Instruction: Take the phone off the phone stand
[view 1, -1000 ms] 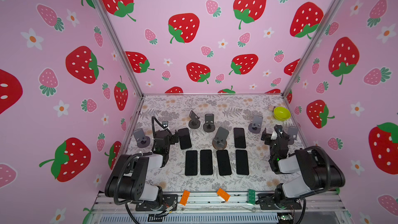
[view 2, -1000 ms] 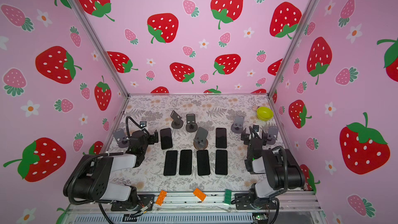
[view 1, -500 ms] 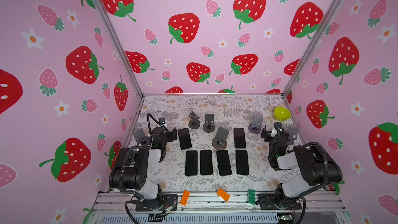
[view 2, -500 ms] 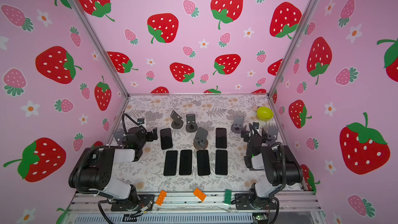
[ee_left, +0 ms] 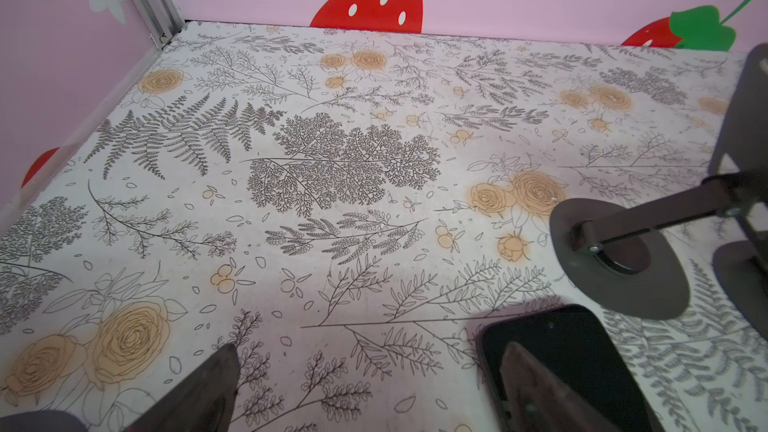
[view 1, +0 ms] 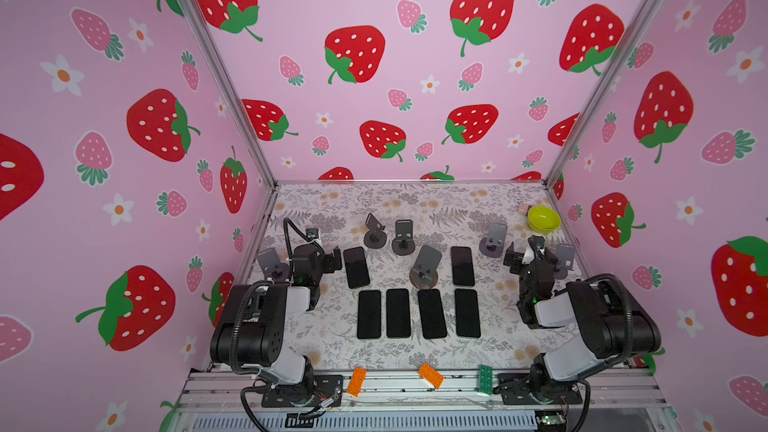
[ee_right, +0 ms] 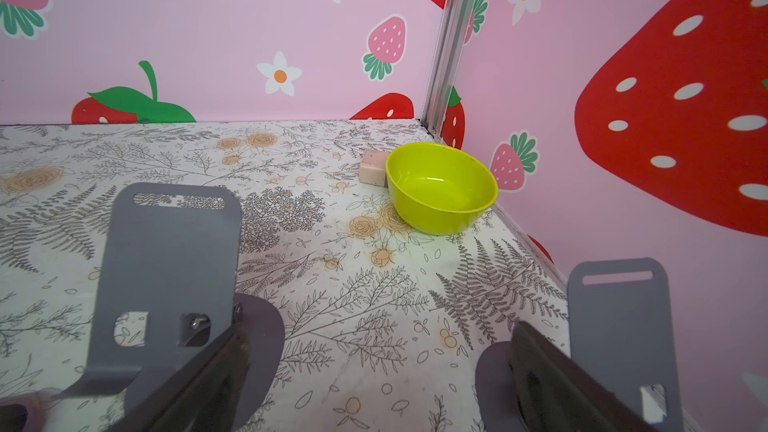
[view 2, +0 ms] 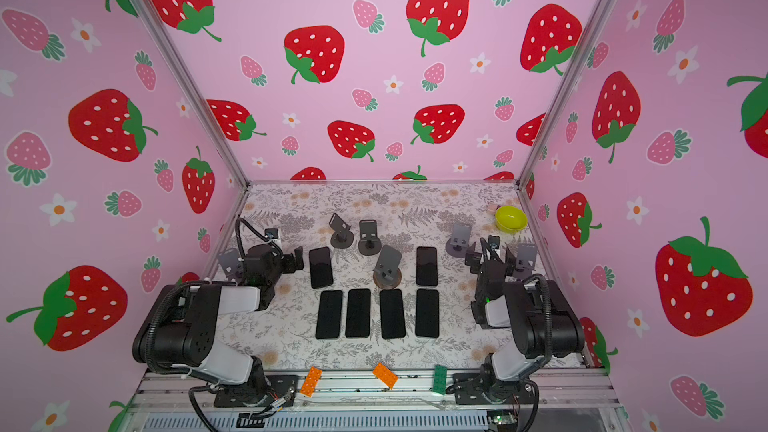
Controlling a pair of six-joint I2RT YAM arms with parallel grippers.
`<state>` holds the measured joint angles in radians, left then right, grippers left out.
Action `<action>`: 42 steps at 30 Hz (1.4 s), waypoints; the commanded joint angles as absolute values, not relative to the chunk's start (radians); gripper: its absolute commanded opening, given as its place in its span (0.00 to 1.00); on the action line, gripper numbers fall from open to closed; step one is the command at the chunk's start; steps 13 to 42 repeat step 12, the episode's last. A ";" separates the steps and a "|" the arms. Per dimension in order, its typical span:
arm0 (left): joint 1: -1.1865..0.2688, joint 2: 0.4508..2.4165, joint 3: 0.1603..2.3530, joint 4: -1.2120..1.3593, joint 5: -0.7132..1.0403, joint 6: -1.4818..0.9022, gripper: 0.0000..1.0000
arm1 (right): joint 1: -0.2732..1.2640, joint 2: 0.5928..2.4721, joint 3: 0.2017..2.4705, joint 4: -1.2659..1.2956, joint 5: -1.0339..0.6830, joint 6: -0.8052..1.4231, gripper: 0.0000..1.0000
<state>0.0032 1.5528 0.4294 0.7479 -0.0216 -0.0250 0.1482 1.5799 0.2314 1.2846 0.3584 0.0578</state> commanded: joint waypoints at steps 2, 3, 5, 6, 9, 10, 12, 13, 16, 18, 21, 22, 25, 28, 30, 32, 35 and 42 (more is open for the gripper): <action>0.012 1.551 0.462 0.752 -0.006 -0.026 0.99 | 0.152 1.576 0.249 1.293 0.350 0.046 1.00; 0.014 1.550 0.462 0.752 -0.006 -0.026 0.99 | 0.152 1.577 0.249 1.295 0.349 0.046 1.00; 0.014 1.550 0.462 0.752 -0.006 -0.026 0.99 | 0.153 1.577 0.249 1.295 0.348 0.046 1.00; 0.014 1.550 0.462 0.752 -0.006 -0.026 0.99 | 0.152 1.576 0.249 1.295 0.350 0.046 1.00; 0.013 1.550 0.462 0.752 -0.006 -0.026 0.99 | 0.152 1.576 0.247 1.296 0.350 0.046 1.00; 0.013 1.549 0.462 0.753 -0.007 -0.025 0.99 | 0.153 1.575 0.248 1.296 0.350 0.046 1.00; 0.013 1.550 0.462 0.753 -0.009 -0.024 0.99 | 0.153 1.575 0.247 1.297 0.351 0.046 1.00; 0.013 1.550 0.462 0.753 -0.009 -0.024 0.99 | 0.153 1.575 0.247 1.297 0.351 0.046 1.00; 0.013 1.550 0.462 0.753 -0.009 -0.024 0.99 | 0.153 1.575 0.247 1.297 0.351 0.046 1.00; 0.013 1.550 0.462 0.753 -0.009 -0.024 0.99 | 0.153 1.575 0.247 1.297 0.351 0.046 1.00; 0.013 1.550 0.462 0.753 -0.009 -0.024 0.99 | 0.153 1.575 0.247 1.297 0.351 0.046 1.00; 0.013 1.550 0.462 0.753 -0.009 -0.024 0.99 | 0.153 1.575 0.247 1.297 0.351 0.046 1.00; 0.013 1.550 0.462 0.753 -0.009 -0.024 0.99 | 0.153 1.575 0.247 1.297 0.351 0.046 1.00; 0.013 1.550 0.462 0.753 -0.009 -0.024 0.99 | 0.153 1.575 0.247 1.297 0.351 0.046 1.00; 0.013 1.550 0.462 0.753 -0.009 -0.024 0.99 | 0.153 1.575 0.247 1.297 0.351 0.046 1.00; 0.013 1.550 0.462 0.753 -0.009 -0.024 0.99 | 0.153 1.575 0.247 1.297 0.351 0.046 1.00; 0.013 1.550 0.462 0.753 -0.009 -0.024 0.99 | 0.153 1.575 0.247 1.297 0.351 0.046 1.00; 0.013 1.550 0.462 0.753 -0.009 -0.024 0.99 | 0.153 1.575 0.247 1.297 0.351 0.046 1.00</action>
